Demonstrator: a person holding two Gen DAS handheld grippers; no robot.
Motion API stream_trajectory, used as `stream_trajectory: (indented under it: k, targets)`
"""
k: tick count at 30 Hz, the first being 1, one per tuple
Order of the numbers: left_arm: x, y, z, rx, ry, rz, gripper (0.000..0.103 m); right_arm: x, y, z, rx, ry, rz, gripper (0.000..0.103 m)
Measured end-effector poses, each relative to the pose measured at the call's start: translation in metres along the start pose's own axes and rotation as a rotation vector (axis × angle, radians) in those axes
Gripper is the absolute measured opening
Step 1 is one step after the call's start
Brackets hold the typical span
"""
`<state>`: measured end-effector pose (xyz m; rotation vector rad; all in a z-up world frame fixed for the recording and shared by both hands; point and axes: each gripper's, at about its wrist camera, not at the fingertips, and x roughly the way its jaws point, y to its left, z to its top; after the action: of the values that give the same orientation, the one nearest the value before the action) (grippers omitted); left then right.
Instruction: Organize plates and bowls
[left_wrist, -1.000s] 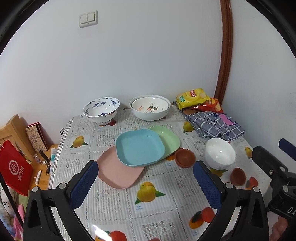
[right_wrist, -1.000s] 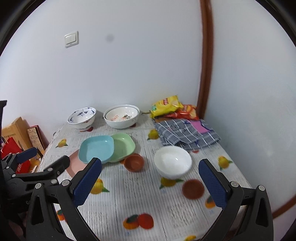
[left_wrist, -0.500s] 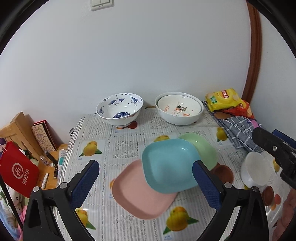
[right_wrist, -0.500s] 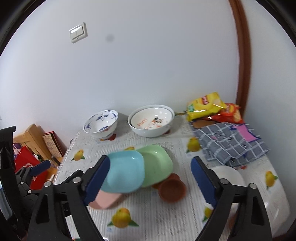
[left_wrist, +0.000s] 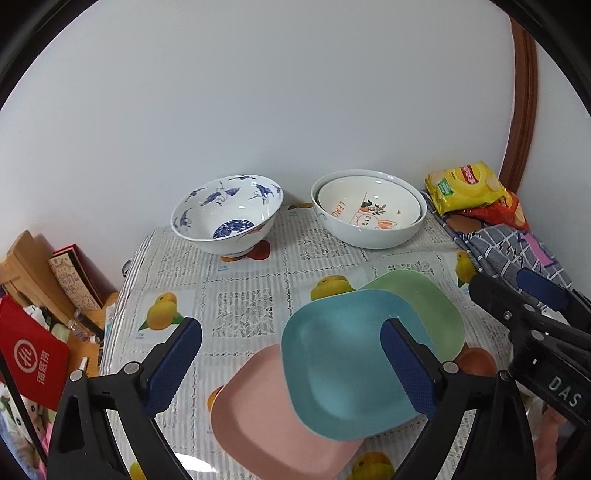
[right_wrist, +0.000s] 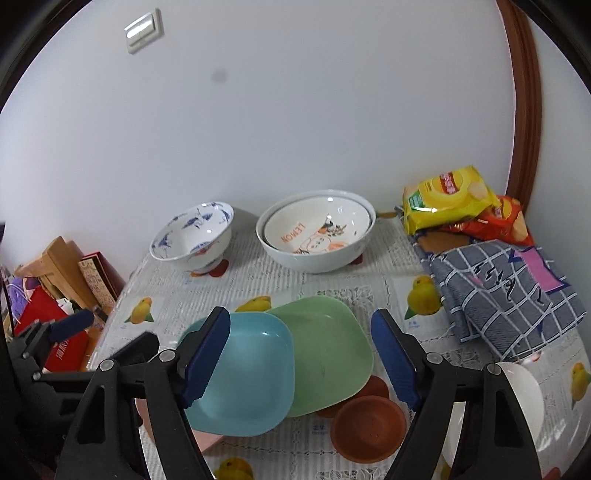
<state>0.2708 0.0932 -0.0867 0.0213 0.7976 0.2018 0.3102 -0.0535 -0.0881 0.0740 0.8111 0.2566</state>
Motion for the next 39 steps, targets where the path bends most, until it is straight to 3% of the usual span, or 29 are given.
stream_trajectory:
  k: [4,6,12,19,24,35,37,39]
  targets:
    - [0.02,0.002,-0.005,-0.013,0.015,-0.004,0.094,0.008,-0.01,-0.014,0.03,0.02,0.026,0.078]
    - [0.031,0.005,-0.009,-0.027,0.027,-0.002,0.094,0.015,-0.01,-0.019,0.011,0.037,-0.01,0.077]
    - [0.062,0.021,-0.02,-0.096,0.09,-0.029,0.081,0.037,-0.017,-0.035,0.035,0.113,-0.024,0.07]
    - [0.062,0.02,-0.025,-0.092,0.093,-0.07,0.08,0.048,-0.013,-0.044,0.061,0.148,0.02,0.066]
    - [0.061,0.017,-0.029,-0.068,0.09,-0.048,0.075,0.053,0.0,-0.049,0.031,0.162,0.024,0.064]
    - [0.076,0.025,-0.045,-0.106,0.157,-0.107,0.044,0.075,0.015,-0.062,0.022,0.232,-0.018,0.046]
    - [0.078,0.024,-0.047,-0.105,0.165,-0.117,0.033,0.075,0.015,-0.063,0.029,0.232,-0.013,0.037]
    - [0.078,0.022,-0.049,-0.098,0.17,-0.12,0.029,0.075,0.016,-0.063,0.034,0.233,-0.007,0.031]
